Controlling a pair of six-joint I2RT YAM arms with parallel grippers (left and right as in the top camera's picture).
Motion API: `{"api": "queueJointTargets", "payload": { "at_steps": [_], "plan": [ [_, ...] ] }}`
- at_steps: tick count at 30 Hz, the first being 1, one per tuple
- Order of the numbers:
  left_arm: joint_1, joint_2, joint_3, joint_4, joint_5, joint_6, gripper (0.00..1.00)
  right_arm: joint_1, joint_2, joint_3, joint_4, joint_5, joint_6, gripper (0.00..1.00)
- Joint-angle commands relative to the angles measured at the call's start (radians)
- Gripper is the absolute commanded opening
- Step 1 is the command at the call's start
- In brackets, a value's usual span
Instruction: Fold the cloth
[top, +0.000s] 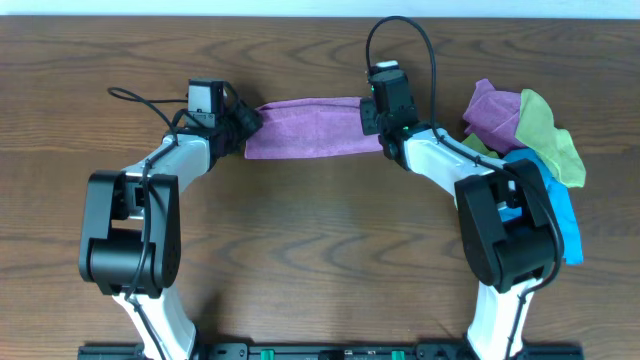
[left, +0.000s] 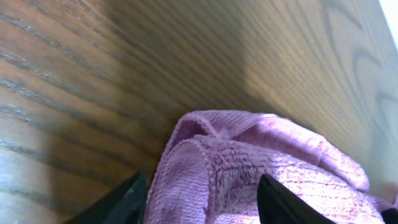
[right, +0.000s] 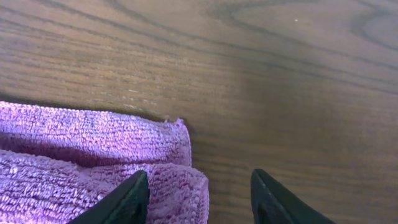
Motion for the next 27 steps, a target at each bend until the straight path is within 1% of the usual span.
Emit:
{"api": "queueJointTargets", "payload": {
  "at_steps": [1,4,7,9,10,12,13,14,17,19,22,27],
  "plan": [
    [0.005,-0.074,0.0,-0.015,-0.043,0.052,0.61,0.005,-0.069,0.005,-0.021,0.02,0.008,0.54],
    [0.008,-0.134,0.0,-0.032,-0.045,0.051,0.64,0.008,-0.132,0.005,-0.083,0.02,0.009,0.55],
    [0.008,-0.19,0.0,-0.047,-0.047,0.051,0.64,0.008,-0.188,0.005,-0.159,0.017,0.036,0.56],
    [0.008,-0.219,0.0,-0.044,-0.047,0.042,0.52,0.008,-0.225,0.005,-0.215,0.017,0.079,0.57],
    [0.006,-0.226,0.0,-0.039,-0.045,0.029,0.43,0.006,-0.241,0.005,-0.241,0.017,0.113,0.57],
    [0.001,-0.225,0.0,-0.029,-0.044,-0.01,0.3,0.002,-0.257,0.005,-0.283,0.003,0.186,0.59],
    [-0.006,-0.221,0.0,-0.027,-0.045,-0.021,0.25,-0.003,-0.257,0.005,-0.299,-0.029,0.218,0.6],
    [-0.018,-0.213,0.0,-0.02,-0.046,-0.021,0.23,-0.013,-0.257,0.004,-0.328,-0.102,0.266,0.6],
    [-0.053,-0.19,0.0,-0.017,-0.06,-0.021,0.22,-0.028,-0.256,0.004,-0.383,-0.144,0.352,0.62],
    [-0.077,-0.162,0.0,-0.016,-0.06,-0.021,0.22,-0.032,-0.256,0.004,-0.388,-0.179,0.361,0.64],
    [-0.108,-0.096,0.0,-0.018,-0.059,-0.02,0.23,-0.036,-0.24,0.001,-0.389,-0.216,0.369,0.64],
    [-0.117,-0.01,0.0,-0.017,-0.059,-0.02,0.19,-0.049,-0.172,0.0,-0.404,-0.261,0.429,0.66]
  ]
}}
